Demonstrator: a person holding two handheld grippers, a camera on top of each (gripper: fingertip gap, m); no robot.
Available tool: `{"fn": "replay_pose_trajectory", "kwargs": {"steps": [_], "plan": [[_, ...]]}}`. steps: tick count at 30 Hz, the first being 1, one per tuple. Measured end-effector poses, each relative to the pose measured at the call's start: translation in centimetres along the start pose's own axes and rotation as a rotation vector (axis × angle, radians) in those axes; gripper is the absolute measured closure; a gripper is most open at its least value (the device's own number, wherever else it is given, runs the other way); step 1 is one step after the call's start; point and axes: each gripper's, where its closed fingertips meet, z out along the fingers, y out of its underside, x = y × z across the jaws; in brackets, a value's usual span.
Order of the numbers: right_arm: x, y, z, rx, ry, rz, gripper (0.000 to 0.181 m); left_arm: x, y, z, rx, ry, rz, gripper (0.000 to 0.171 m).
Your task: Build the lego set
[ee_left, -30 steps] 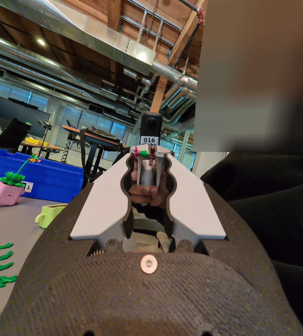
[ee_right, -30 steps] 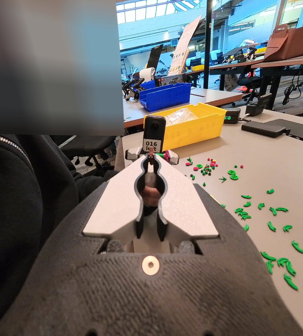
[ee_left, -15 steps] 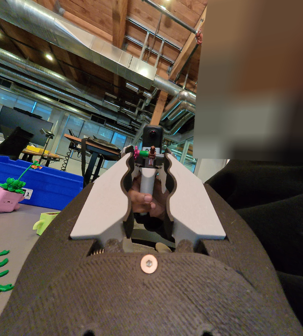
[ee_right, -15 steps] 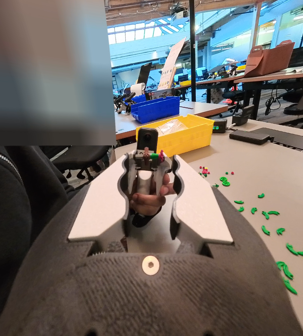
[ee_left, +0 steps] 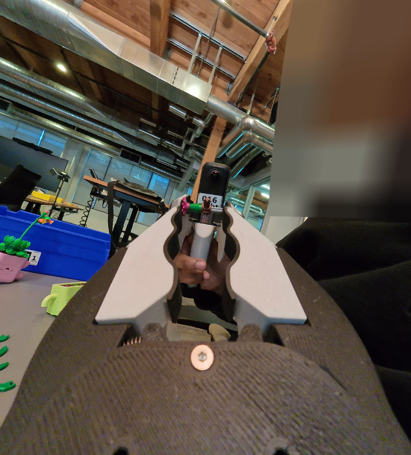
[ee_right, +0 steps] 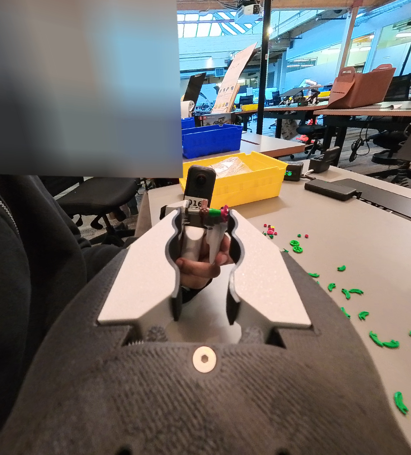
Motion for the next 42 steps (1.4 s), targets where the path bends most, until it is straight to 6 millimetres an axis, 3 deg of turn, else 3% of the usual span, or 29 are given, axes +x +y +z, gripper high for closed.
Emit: {"fn": "replay_pose_trajectory", "kwargs": {"steps": [27,29,30,31,33,42], "plan": [[0.7,0.6,-0.9,0.004,-0.035,0.083,0.148,-0.8,0.9,0.3,-0.056,-0.063,0.038,0.141],[0.9,0.3,-1.1,0.015,-0.022,0.077,0.158,-0.7,0.6,0.1,-0.045,-0.054,0.038,0.135],[1.0,0.2,-1.2,0.023,-0.018,0.078,0.162,-0.7,0.5,0.1,-0.043,-0.052,0.032,0.138],[1.0,0.2,-1.3,0.021,-0.018,0.087,0.161,-0.2,0.7,0.1,-0.056,-0.025,0.030,0.160],[1.2,0.4,-1.3,0.003,-0.011,0.089,0.153,-0.2,1.2,0.6,-0.091,-0.039,0.045,0.159],[1.3,0.4,-1.6,0.013,-0.006,0.073,0.161,-0.1,1.5,0.7,-0.077,-0.019,0.039,0.159]]}}
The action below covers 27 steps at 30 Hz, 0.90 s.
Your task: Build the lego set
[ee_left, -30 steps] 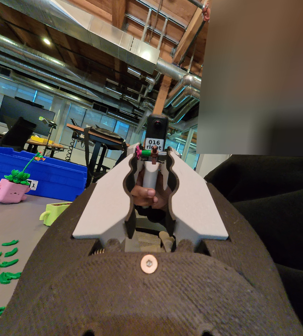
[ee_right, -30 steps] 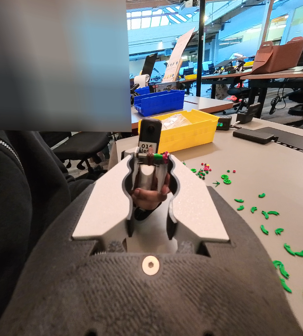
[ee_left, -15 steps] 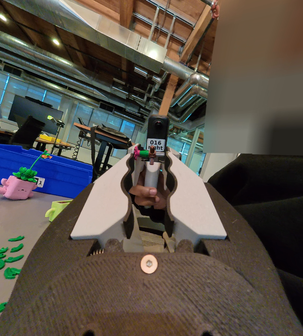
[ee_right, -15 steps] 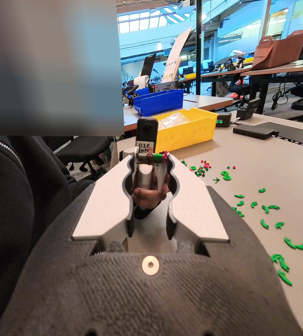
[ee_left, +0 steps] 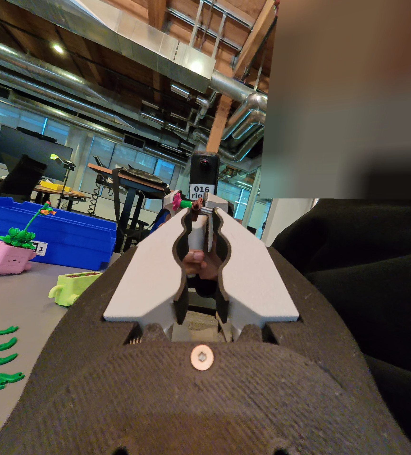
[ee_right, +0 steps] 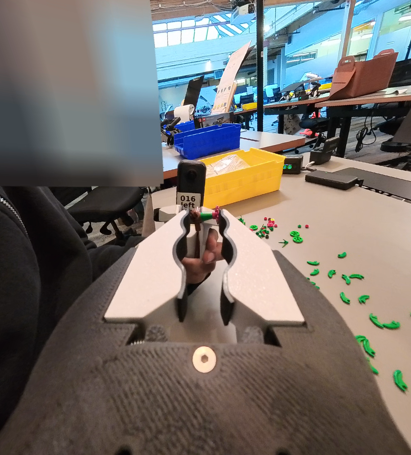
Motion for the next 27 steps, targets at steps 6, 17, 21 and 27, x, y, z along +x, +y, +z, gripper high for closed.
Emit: {"fn": "replay_pose_trajectory", "kwargs": {"steps": [6,17,21,27], "plan": [[-0.1,-1.0,-0.5,0.070,-0.035,0.049,0.161,-0.2,-0.5,-0.4,0.024,-0.008,-0.004,0.153],[-1.2,-0.4,0.2,0.052,-0.113,0.093,0.161,0.0,-0.5,-0.1,0.030,-0.010,0.005,0.138],[-1.2,0.0,0.4,0.031,-0.122,0.098,0.161,0.2,-0.6,-0.1,0.041,-0.004,0.010,0.144],[-1.1,-0.1,0.3,0.043,-0.126,0.115,0.161,0.6,-0.6,-0.1,0.034,0.022,0.007,0.134]]}}
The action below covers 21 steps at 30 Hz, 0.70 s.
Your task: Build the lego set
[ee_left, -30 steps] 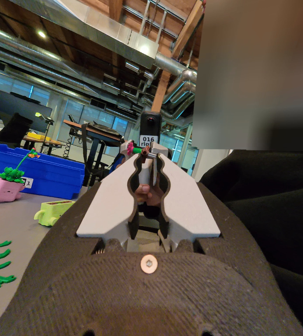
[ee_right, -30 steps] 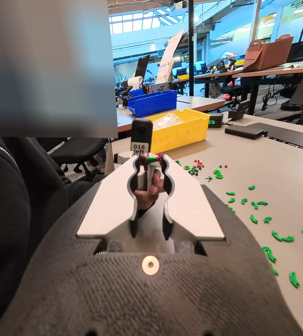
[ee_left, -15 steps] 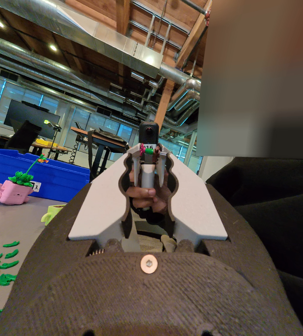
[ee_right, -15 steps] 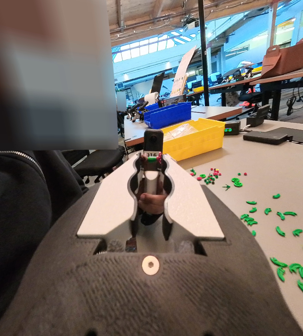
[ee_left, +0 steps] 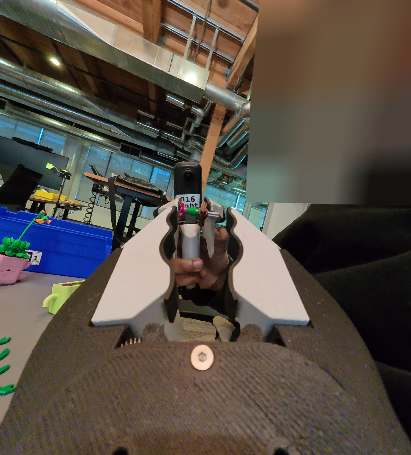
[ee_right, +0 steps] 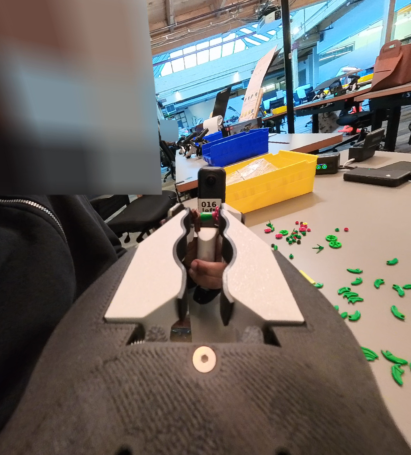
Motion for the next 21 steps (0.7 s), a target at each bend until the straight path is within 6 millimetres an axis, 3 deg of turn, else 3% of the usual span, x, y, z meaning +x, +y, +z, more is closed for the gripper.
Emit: {"fn": "replay_pose_trajectory", "kwargs": {"steps": [4,10,21], "plan": [[0.17,0.04,0.08,-0.002,0.008,-0.003,0.161,-0.12,0.03,0.03,-0.004,-0.011,0.009,0.134],[0.00,0.14,0.23,-0.004,0.007,-0.008,0.161,-0.66,-0.17,-0.09,0.008,-0.049,0.022,0.152],[-0.38,0.17,0.31,-0.002,0.006,-0.030,0.162,-0.41,-0.27,-0.15,0.003,-0.022,0.005,0.153]]}}
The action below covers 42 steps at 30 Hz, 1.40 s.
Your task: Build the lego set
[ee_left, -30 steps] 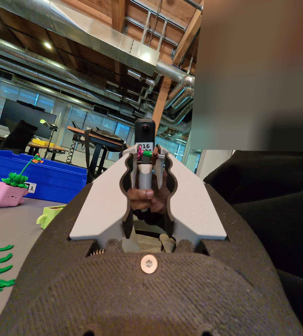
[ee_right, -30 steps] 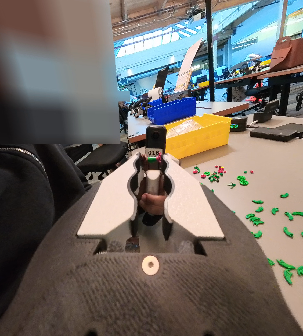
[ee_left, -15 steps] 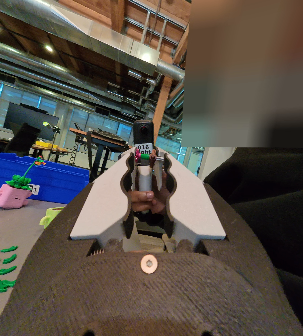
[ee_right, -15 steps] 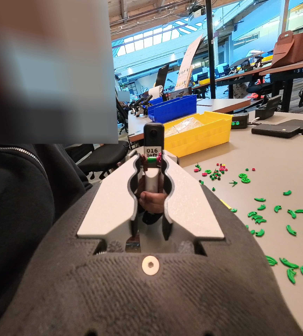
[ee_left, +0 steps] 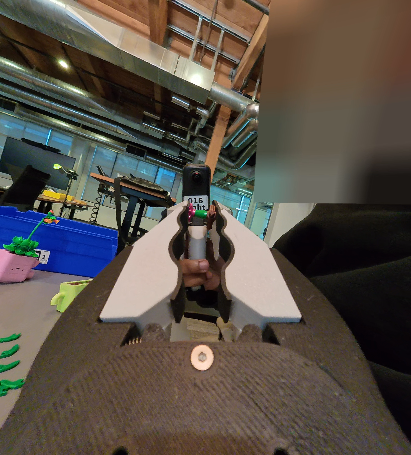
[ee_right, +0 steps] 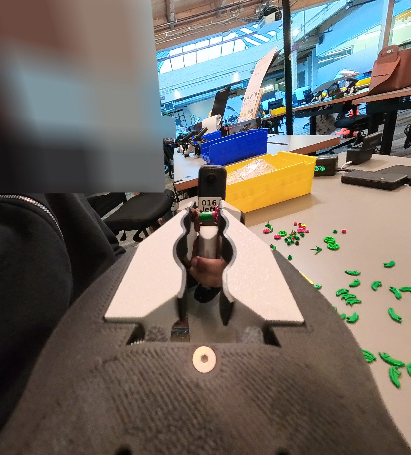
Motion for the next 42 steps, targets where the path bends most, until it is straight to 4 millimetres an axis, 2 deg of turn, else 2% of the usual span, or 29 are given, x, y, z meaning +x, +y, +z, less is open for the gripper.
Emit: {"fn": "replay_pose_trajectory", "kwargs": {"steps": [19,20,22,25,29,32,34,38,42], "plan": [[0.1,0.1,0.0,-0.023,0.017,-0.039,0.162,-0.1,0.0,0.1,0.009,0.010,-0.032,0.154],[0.1,0.0,0.0,-0.013,0.014,-0.029,0.162,-0.1,-0.1,0.1,0.021,0.005,-0.035,0.153],[0.1,-0.5,-0.1,0.035,0.001,0.005,0.162,0.0,-0.2,0.0,0.034,0.011,-0.043,0.133],[0.4,-1.0,-0.5,0.085,-0.012,0.054,0.162,-0.1,-0.1,0.0,0.018,0.008,-0.044,0.128],[0.3,-0.9,-0.5,0.105,-0.016,0.043,0.162,-0.2,0.5,0.4,-0.006,0.000,-0.050,0.128],[-0.1,-1.6,-1.3,0.147,-0.025,0.041,0.162,-0.2,1.0,0.9,-0.016,-0.001,-0.047,0.130],[0.4,-1.3,-0.6,0.180,-0.036,0.065,0.162,-0.1,1.1,1.2,-0.010,0.000,-0.048,0.134],[0.9,-1.2,-0.7,0.244,-0.081,0.143,0.162,-0.6,1.0,1.4,0.007,-0.043,-0.025,0.145],[1.5,-1.1,-0.5,0.291,-0.100,0.193,0.162,-1.4,0.9,1.2,0.007,-0.110,0.014,0.149]]}}
